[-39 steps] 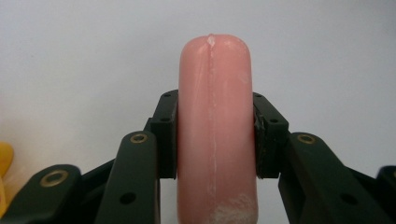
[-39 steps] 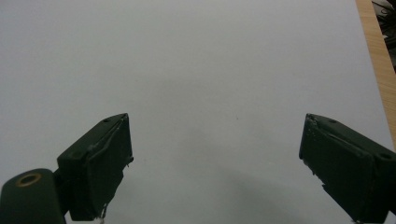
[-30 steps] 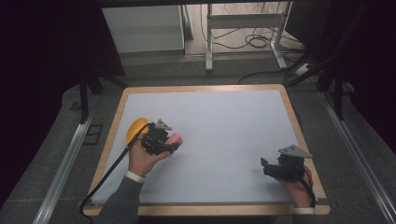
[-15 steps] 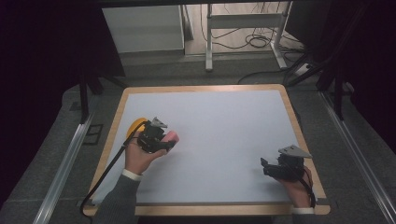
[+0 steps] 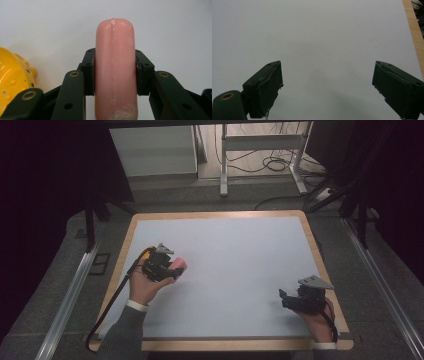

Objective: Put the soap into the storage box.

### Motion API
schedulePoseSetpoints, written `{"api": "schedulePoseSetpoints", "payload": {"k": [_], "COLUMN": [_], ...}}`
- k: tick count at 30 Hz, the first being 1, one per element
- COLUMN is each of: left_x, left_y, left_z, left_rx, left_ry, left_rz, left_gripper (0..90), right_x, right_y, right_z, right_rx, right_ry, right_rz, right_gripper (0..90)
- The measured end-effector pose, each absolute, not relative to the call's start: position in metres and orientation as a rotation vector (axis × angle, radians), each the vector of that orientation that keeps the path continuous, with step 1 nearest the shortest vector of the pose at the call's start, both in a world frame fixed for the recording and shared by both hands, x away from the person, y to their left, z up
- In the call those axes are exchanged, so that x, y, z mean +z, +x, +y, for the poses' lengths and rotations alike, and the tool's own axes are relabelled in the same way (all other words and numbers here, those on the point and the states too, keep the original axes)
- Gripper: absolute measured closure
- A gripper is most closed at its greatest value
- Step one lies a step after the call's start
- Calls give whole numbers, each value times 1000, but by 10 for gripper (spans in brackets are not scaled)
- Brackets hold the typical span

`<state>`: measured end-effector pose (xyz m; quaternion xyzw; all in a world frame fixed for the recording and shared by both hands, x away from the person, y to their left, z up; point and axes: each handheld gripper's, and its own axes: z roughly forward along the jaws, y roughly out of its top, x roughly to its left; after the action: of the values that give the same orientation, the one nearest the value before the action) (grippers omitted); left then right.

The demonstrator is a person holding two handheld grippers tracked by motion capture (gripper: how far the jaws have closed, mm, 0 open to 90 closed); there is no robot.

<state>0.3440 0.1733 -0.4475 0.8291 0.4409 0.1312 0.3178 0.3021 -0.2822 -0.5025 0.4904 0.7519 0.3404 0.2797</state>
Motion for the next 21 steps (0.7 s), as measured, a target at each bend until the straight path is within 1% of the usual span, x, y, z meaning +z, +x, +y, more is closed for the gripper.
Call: {"api": "schedulePoseSetpoints", "payload": {"k": [21], "left_x": [-442], "left_y": [348], "left_z": [189], "left_rx": [358], "left_ry": [2150], "left_rz": [1197], "left_gripper": [602], "right_x": [-502], "right_y": [302], "right_z": [-282], "right_rx": [916], "right_ry": [1312], "right_rz": [2014], "right_gripper": [93]}}
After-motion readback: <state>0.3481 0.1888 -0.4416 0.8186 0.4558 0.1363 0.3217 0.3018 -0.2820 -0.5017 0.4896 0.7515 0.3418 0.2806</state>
